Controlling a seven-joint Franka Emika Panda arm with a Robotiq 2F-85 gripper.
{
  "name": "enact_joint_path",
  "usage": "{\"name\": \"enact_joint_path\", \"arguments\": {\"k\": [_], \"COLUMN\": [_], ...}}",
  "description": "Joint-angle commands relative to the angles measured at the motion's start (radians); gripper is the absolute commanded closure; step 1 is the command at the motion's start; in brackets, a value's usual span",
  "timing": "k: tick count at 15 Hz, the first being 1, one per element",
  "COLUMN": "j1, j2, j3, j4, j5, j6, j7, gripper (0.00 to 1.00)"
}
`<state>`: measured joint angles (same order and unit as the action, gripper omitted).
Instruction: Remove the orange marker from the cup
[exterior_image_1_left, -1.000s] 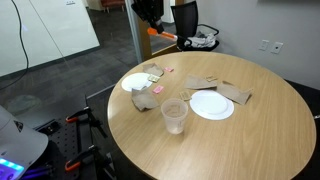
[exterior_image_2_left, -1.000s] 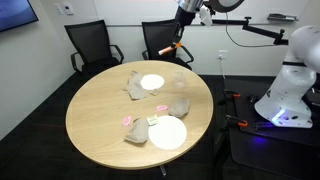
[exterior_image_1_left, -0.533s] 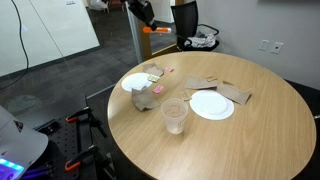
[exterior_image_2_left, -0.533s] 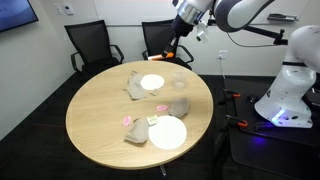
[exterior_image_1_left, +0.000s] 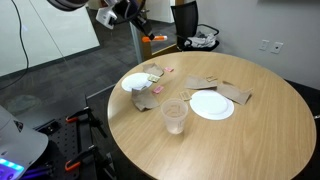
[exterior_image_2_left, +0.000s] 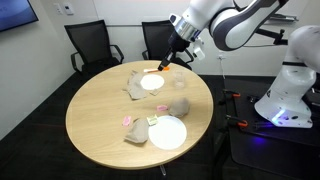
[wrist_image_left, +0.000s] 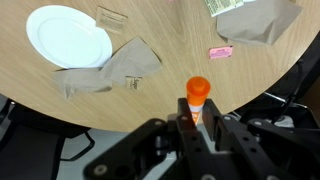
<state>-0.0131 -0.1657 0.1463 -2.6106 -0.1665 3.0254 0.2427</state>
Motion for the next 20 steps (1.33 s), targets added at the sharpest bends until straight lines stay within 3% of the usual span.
{"name": "enact_joint_path", "arguments": {"k": [1, 6, 9, 14, 20], "j1": [-0.007, -0.03, -0.015, 0.09, 0.274], "j2": [0.089, 0.2, 0.254, 0.361, 0.524], "j3": [0.013, 0.006, -0.046, -0.165, -0.291], "j4": [0.015, 0.051, 0.107, 0.255, 0.403], "j5": [-0.007, -0.094, -0.223, -0.437, -0.542], "j6": [0.079, 0.132, 0.109, 0.082, 0.076], "j7": [0.025, 0.064, 0.162, 0.359, 0.522], "gripper": [0.95, 0.95, 0.95, 0.95, 0.95]}}
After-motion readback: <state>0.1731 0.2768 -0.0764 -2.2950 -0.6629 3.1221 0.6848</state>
